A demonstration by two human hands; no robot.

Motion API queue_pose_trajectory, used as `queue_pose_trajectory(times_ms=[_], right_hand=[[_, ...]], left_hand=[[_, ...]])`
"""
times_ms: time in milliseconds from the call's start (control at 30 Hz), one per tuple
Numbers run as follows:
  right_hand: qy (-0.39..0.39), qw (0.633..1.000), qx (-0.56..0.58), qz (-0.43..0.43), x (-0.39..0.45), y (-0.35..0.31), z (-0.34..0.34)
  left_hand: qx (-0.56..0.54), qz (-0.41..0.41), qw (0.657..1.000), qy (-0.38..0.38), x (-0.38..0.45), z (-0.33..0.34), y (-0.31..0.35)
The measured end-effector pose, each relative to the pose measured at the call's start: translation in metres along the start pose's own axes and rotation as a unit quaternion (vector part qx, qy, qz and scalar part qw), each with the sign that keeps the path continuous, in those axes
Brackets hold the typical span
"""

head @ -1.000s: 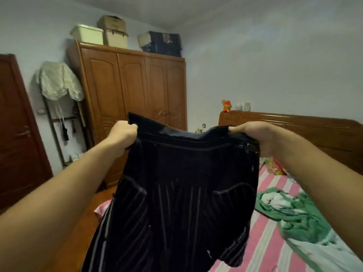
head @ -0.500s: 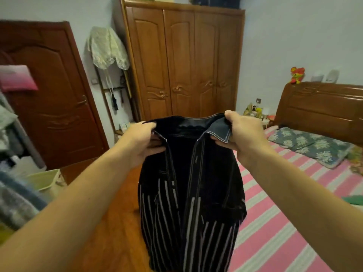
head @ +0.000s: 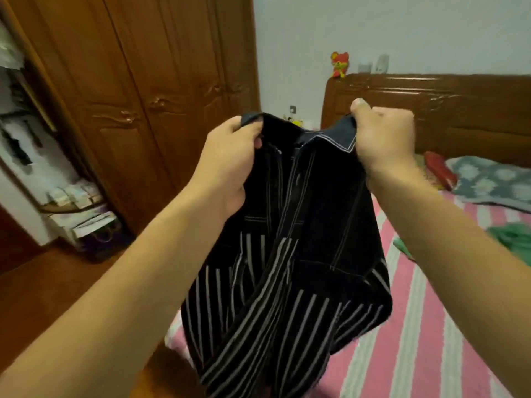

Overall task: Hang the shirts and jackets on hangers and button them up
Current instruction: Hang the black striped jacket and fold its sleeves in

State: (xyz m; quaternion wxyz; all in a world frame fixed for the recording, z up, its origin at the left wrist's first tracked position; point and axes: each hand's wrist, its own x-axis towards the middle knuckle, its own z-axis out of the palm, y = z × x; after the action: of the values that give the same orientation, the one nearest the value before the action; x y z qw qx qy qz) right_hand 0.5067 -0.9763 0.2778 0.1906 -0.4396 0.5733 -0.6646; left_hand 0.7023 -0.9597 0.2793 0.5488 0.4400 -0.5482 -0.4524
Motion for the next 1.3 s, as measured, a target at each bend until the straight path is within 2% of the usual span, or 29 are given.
queue_pose_trajectory(times_ms=[33,100,167,233,267,367,433,467,533,600,700,767,867,933,1000,1033,1100,1133,1167,1200,1233,1300], right_hand=[[0.024,0.998,-0.060,0.005,0.024,0.018,0.016],[-0.026,0.984,-0.162,0.063,0.069,0.089,0.048],[-0.116,0.952,-0.180,0.218,0.090,0.202,0.059],[-0.167,0.896,-0.246,0.331,0.065,0.316,0.048],[-0.193,0.864,-0.289,0.364,0.026,0.344,0.043],[-0.255,0.752,-0.367,0.485,-0.098,0.375,0.043],[-0.280,0.692,-0.385,0.542,-0.164,0.406,0.038],[-0.290,0.670,-0.396,0.557,-0.188,0.419,0.037],[-0.291,0.647,-0.416,0.570,-0.217,0.446,0.038],[-0.272,0.650,-0.428,0.566,-0.232,0.468,0.048],[-0.222,0.700,-0.449,0.509,-0.244,0.508,0.064],[-0.182,0.729,-0.466,0.468,-0.248,0.532,0.075],[-0.085,0.762,-0.461,0.447,-0.249,0.555,0.089],[-0.032,0.761,-0.469,0.448,-0.250,0.560,0.093],[-0.019,0.750,-0.499,0.434,-0.254,0.562,0.091],[-0.021,0.744,-0.510,0.432,-0.256,0.563,0.089],[-0.026,0.735,-0.529,0.423,-0.259,0.563,0.086],[-0.027,0.732,-0.546,0.408,-0.261,0.562,0.086],[-0.033,0.727,-0.564,0.390,-0.262,0.563,0.086],[-0.045,0.722,-0.579,0.377,-0.264,0.564,0.086],[-0.061,0.719,-0.584,0.372,-0.265,0.565,0.085],[-0.087,0.730,-0.556,0.388,-0.265,0.570,0.083]], left_hand=[[0.008,0.002,0.998,-0.056,0.036,0.012,-0.021],[0.069,-0.028,0.978,-0.192,0.108,0.029,-0.089],[0.155,-0.110,0.942,-0.277,0.163,0.028,-0.186],[0.208,-0.165,0.917,-0.296,0.171,-0.003,-0.281],[0.232,-0.209,0.901,-0.302,0.158,-0.025,-0.323],[0.324,-0.365,0.810,-0.324,0.102,-0.105,-0.435],[0.372,-0.442,0.747,-0.328,0.077,-0.142,-0.492],[0.382,-0.462,0.729,-0.330,0.069,-0.152,-0.516],[0.360,-0.474,0.734,-0.328,0.065,-0.155,-0.559],[0.323,-0.487,0.746,-0.320,0.061,-0.141,-0.593],[0.301,-0.515,0.755,-0.273,0.047,-0.114,-0.644],[0.308,-0.518,0.747,-0.280,0.036,-0.106,-0.679],[0.372,-0.489,0.737,-0.282,0.038,-0.125,-0.694],[0.477,-0.403,0.737,-0.259,0.070,-0.161,-0.676],[0.615,-0.291,0.706,-0.199,0.126,-0.214,-0.658],[0.669,-0.255,0.679,-0.165,0.156,-0.244,-0.651],[0.743,-0.229,0.618,-0.114,0.203,-0.287,-0.646],[0.766,-0.213,0.599,-0.096,0.212,-0.293,-0.645],[0.765,-0.183,0.609,-0.101,0.209,-0.289,-0.652],[0.745,-0.138,0.638,-0.136,0.196,-0.274,-0.656],[0.706,-0.097,0.673,-0.199,0.174,-0.252,-0.661],[0.584,-0.083,0.726,-0.353,0.110,-0.195,-0.669]])
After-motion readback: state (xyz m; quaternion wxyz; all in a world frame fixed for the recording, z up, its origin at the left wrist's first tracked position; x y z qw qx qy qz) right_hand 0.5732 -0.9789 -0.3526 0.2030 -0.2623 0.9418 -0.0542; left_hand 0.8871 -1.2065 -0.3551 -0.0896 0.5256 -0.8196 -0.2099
